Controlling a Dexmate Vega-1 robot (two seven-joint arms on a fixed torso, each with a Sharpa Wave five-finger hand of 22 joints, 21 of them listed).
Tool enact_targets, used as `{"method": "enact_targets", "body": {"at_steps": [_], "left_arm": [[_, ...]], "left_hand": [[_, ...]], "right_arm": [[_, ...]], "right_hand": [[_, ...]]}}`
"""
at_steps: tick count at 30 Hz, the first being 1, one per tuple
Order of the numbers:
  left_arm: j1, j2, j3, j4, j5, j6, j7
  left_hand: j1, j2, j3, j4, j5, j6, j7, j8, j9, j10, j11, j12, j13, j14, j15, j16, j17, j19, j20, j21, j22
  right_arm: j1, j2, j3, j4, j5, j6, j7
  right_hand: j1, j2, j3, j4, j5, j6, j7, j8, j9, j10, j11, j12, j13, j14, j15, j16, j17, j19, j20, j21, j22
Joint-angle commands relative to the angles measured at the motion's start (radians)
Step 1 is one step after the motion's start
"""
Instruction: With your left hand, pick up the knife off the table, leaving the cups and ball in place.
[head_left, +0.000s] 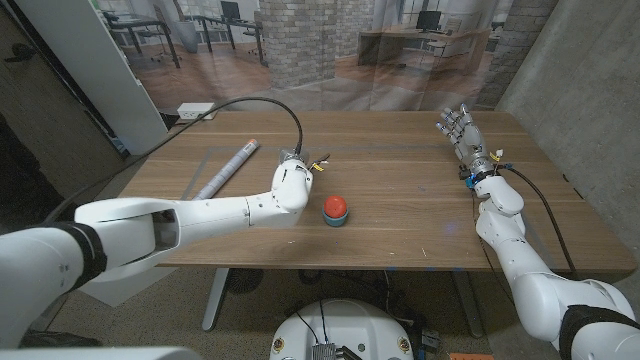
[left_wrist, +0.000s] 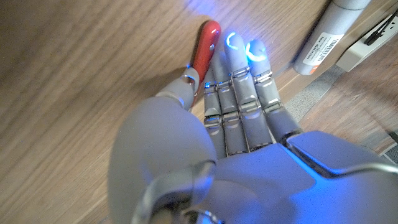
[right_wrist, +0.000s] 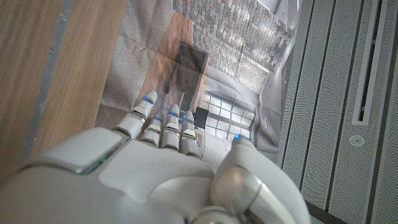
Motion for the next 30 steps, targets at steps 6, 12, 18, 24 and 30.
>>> {"method": "enact_targets", "body": {"at_steps": [6, 12, 18, 24, 30], "left_arm": [[0.154, 0.029, -0.253, -0.104, 0.103, -0.065, 0.083], [0.176, 0.018, -0.292, -0.106, 0.138, -0.084, 0.067], [0.205, 0.016, -0.335, -0.122, 0.168, -0.103, 0.07], [0.24, 0.015, -0.389, -0.145, 0.182, -0.122, 0.099], [0.269, 0.011, -0.433, -0.158, 0.194, -0.141, 0.129]], "left_hand": [[0.058, 0.042, 0.007, 0.004, 0.003, 0.056, -0.047, 0.051, 0.016, 0.173, -0.159, -0.001, 0.013, 0.163, -0.231, -0.004, 0.011, -0.006, -0.003, 0.018, -0.001], [0.062, 0.042, 0.005, 0.004, 0.002, 0.056, -0.047, 0.053, 0.019, 0.173, -0.159, -0.006, 0.016, 0.162, -0.228, -0.007, 0.016, -0.01, -0.003, 0.026, -0.003], [0.063, 0.042, 0.004, 0.006, 0.0, 0.056, -0.047, 0.055, 0.022, 0.174, -0.159, -0.009, 0.022, 0.165, -0.227, -0.011, 0.02, -0.015, -0.004, 0.034, -0.006], [0.064, 0.042, 0.004, 0.008, 0.0, 0.054, -0.047, 0.056, 0.024, 0.176, -0.16, -0.016, 0.023, 0.166, -0.227, -0.016, 0.023, -0.018, -0.004, 0.042, -0.009], [0.064, 0.042, 0.003, 0.009, -0.001, 0.054, -0.048, 0.055, 0.023, 0.178, -0.159, -0.02, 0.025, 0.168, -0.227, -0.019, 0.026, -0.023, -0.003, 0.048, -0.011]], "right_arm": [[-0.007, -0.008, -0.018, -0.015, 0.006, -0.001, -0.02], [-0.01, -0.011, -0.022, -0.022, 0.005, -0.001, -0.026], [-0.017, -0.014, -0.028, -0.037, 0.0, -0.003, -0.037], [-0.023, -0.015, -0.034, -0.053, 0.0, -0.005, -0.046], [-0.032, -0.016, -0.043, -0.073, -0.005, -0.006, -0.062]], "right_hand": [[-0.005, -0.008, 0.0, 0.007, 0.005, 0.008, 0.0, -0.002, 0.005, 0.006, -0.004, -0.003, 0.004, 0.012, 0.0, 0.003, 0.002, 0.001, -0.004, -0.003, 0.004], [-0.006, -0.009, -0.001, 0.008, 0.006, 0.007, 0.0, -0.002, 0.005, 0.005, -0.004, -0.003, 0.004, 0.012, 0.0, 0.002, 0.002, 0.001, -0.005, -0.003, 0.004], [-0.008, -0.01, -0.002, 0.009, 0.007, 0.006, 0.0, -0.003, 0.005, 0.004, -0.004, -0.004, 0.004, 0.012, 0.0, 0.002, 0.002, -0.001, -0.005, -0.004, 0.004], [-0.009, -0.011, -0.003, 0.009, 0.007, 0.006, -0.001, -0.003, 0.005, 0.004, -0.005, -0.004, 0.004, 0.011, 0.0, 0.001, 0.002, -0.001, -0.006, -0.003, 0.004], [-0.01, -0.011, -0.003, 0.01, 0.008, 0.007, -0.001, -0.003, 0.005, 0.005, -0.004, -0.004, 0.004, 0.011, -0.001, 0.0, 0.002, -0.003, -0.007, -0.004, 0.004]]}}
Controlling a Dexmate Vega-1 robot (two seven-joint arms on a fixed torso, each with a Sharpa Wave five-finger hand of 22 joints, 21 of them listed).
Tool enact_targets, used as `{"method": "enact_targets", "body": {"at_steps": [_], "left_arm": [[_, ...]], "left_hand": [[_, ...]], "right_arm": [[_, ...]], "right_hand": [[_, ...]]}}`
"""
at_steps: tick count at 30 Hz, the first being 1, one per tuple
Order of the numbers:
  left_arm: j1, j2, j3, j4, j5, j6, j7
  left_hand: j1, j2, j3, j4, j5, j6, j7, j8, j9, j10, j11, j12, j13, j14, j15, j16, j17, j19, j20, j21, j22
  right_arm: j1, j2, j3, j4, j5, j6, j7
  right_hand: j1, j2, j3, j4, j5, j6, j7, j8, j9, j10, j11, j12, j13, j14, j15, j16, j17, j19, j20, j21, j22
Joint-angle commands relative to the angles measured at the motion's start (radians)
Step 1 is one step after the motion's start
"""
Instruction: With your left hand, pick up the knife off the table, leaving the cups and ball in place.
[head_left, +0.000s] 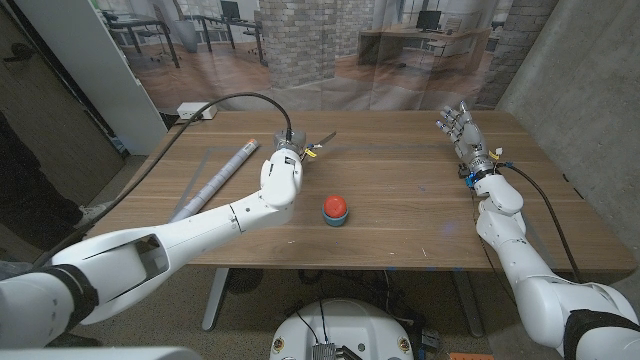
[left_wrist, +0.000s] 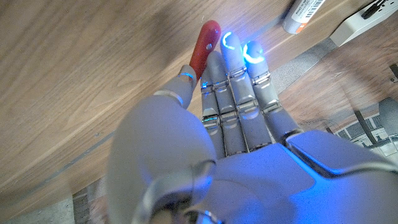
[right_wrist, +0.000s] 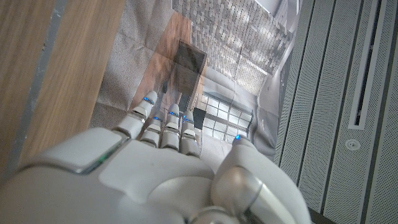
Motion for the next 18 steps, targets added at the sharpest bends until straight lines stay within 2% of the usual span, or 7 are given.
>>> {"method": "enact_targets", "body": {"at_steps": [1, 18], "left_arm": [[0.059, -0.005, -0.091, -0.032, 0.039, -0.037, 0.039], [0.135, -0.021, -0.209, -0.063, 0.004, -0.101, 0.179]], "left_hand": [[0.06, 0.047, 0.002, 0.007, 0.007, 0.044, -0.037, 0.053, 0.022, 0.15, -0.143, -0.006, 0.006, 0.147, -0.201, -0.004, 0.004, -0.011, -0.008, 0.013, -0.002], [0.06, 0.045, 0.001, 0.008, 0.007, 0.043, -0.037, 0.053, 0.022, 0.158, -0.148, -0.019, 0.011, 0.151, -0.202, -0.016, 0.012, -0.017, -0.011, 0.033, -0.009]], "right_arm": [[-0.016, -0.003, -0.014, -0.035, -0.005, -0.004, -0.024], [-0.062, -0.009, -0.04, -0.116, -0.017, -0.026, -0.083]], "right_hand": [[-0.007, -0.007, 0.001, 0.006, 0.008, 0.007, -0.001, -0.003, 0.005, 0.006, -0.004, -0.004, 0.003, 0.011, -0.001, 0.0, 0.002, -0.004, -0.008, -0.004, 0.003], [-0.01, -0.009, -0.001, 0.007, 0.01, 0.007, -0.001, -0.004, 0.005, 0.005, -0.009, -0.005, 0.003, 0.012, 0.0, 0.0, 0.001, -0.005, -0.01, -0.004, 0.003]]}}
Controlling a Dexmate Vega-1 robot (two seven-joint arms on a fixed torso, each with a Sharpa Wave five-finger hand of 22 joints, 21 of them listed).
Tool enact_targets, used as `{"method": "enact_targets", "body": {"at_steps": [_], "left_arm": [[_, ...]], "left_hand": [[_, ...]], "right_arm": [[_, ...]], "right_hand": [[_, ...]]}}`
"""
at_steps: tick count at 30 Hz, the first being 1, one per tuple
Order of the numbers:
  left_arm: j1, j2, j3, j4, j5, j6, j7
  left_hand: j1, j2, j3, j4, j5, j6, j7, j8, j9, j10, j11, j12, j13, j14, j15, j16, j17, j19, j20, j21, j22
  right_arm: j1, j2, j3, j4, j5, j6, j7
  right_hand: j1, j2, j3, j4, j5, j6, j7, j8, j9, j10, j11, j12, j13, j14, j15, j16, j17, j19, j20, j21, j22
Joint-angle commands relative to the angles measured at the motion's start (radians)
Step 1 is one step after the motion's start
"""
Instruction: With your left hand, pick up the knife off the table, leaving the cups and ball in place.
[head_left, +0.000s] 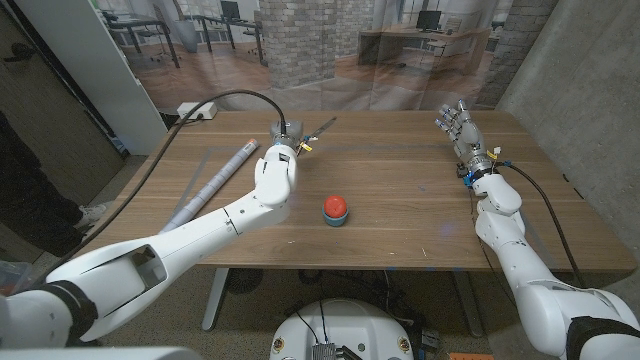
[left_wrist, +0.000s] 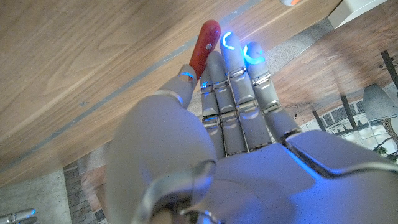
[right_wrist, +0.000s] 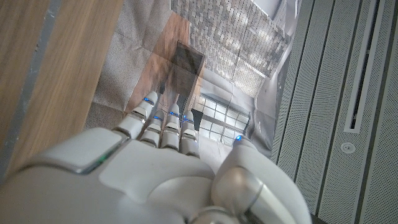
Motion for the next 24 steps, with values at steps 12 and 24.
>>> {"method": "enact_targets", "body": {"at_steps": [12, 24], "left_arm": [[0.081, 0.007, -0.128, -0.042, -0.053, -0.117, 0.191], [0.116, 0.024, -0.187, -0.054, -0.1, -0.193, 0.285]], "left_hand": [[0.055, 0.05, 0.001, 0.01, 0.007, 0.042, -0.038, 0.053, 0.024, 0.158, -0.144, -0.012, 0.011, 0.152, -0.203, -0.013, 0.009, -0.009, -0.014, 0.02, -0.005], [0.054, 0.047, 0.001, 0.009, 0.007, 0.045, -0.037, 0.054, 0.023, 0.161, -0.146, -0.021, 0.017, 0.157, -0.203, -0.019, 0.015, -0.011, -0.014, 0.032, -0.01]], "right_arm": [[-0.09, -0.01, -0.043, -0.156, -0.024, -0.036, -0.107], [-0.147, -0.015, -0.07, -0.251, -0.052, -0.064, -0.192]], "right_hand": [[-0.006, -0.003, 0.0, 0.004, 0.006, 0.009, -0.002, -0.004, 0.005, 0.005, -0.003, -0.003, 0.003, 0.012, -0.001, -0.001, 0.003, 0.0, -0.005, -0.004, 0.003], [-0.007, -0.004, 0.0, 0.005, 0.008, 0.01, -0.002, -0.003, 0.005, 0.007, 0.0, -0.003, 0.003, 0.013, -0.001, -0.001, 0.003, 0.0, -0.006, -0.003, 0.003]]}}
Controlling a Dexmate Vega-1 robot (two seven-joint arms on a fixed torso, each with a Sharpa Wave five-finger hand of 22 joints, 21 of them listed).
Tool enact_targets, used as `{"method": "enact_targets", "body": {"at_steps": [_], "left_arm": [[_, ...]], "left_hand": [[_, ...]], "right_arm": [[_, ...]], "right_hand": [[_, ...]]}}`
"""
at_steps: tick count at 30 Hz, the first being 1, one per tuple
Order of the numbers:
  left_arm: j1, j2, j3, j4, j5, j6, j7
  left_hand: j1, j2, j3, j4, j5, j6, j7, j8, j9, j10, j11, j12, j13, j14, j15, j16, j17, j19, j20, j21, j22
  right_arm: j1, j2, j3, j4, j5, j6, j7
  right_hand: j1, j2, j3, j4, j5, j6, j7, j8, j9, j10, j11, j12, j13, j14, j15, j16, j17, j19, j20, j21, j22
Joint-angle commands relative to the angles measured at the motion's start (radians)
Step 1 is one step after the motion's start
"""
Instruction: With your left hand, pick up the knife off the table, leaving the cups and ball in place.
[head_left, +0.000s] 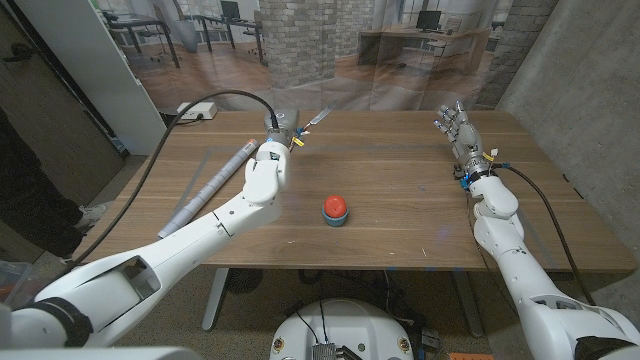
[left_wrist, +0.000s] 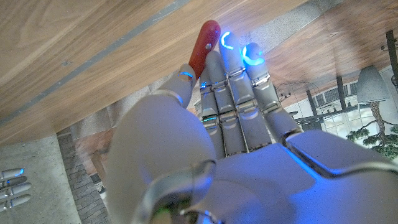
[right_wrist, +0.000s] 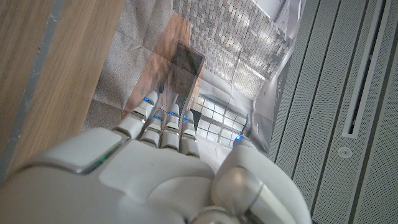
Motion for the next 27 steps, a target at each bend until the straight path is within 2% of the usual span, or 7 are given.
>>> {"method": "enact_targets", "body": {"at_steps": [1, 14, 27], "left_arm": [[0.034, 0.018, -0.058, -0.016, -0.045, -0.073, 0.085], [0.066, 0.029, -0.131, 0.006, -0.123, -0.179, 0.218], [0.055, 0.025, -0.173, 0.062, -0.202, -0.303, 0.326]], "left_hand": [[0.054, 0.047, 0.005, 0.002, 0.007, 0.037, -0.028, 0.054, 0.022, 0.146, -0.135, -0.004, 0.005, 0.144, -0.186, -0.003, 0.006, -0.001, -0.014, 0.009, -0.001], [0.054, 0.047, 0.005, 0.002, 0.007, 0.038, -0.028, 0.054, 0.023, 0.15, -0.134, -0.01, 0.012, 0.15, -0.185, -0.008, 0.012, -0.003, -0.014, 0.018, -0.005], [0.053, 0.047, 0.005, 0.003, 0.007, 0.036, -0.03, 0.053, 0.024, 0.154, -0.133, -0.018, 0.016, 0.151, -0.186, -0.015, 0.018, -0.006, -0.014, 0.027, -0.008]], "right_arm": [[-0.056, -0.004, -0.026, -0.094, -0.024, -0.026, -0.081], [-0.102, -0.016, -0.062, -0.187, -0.072, -0.055, -0.185], [-0.119, -0.03, -0.092, -0.232, -0.111, -0.082, -0.268]], "right_hand": [[-0.007, -0.004, -0.001, 0.005, 0.006, 0.011, -0.002, -0.003, 0.005, 0.004, 0.003, 0.003, 0.003, 0.011, 0.001, -0.001, 0.003, 0.0, -0.006, -0.003, 0.003], [-0.008, -0.005, -0.001, 0.005, 0.008, 0.012, -0.002, -0.003, 0.005, 0.005, 0.001, 0.003, 0.003, 0.012, 0.001, -0.002, 0.003, -0.003, -0.009, -0.004, 0.003], [-0.009, -0.006, -0.002, 0.005, 0.009, 0.015, -0.003, -0.002, 0.005, 0.007, 0.001, 0.003, 0.003, 0.014, -0.001, -0.002, 0.003, -0.004, -0.01, -0.004, 0.003]]}}
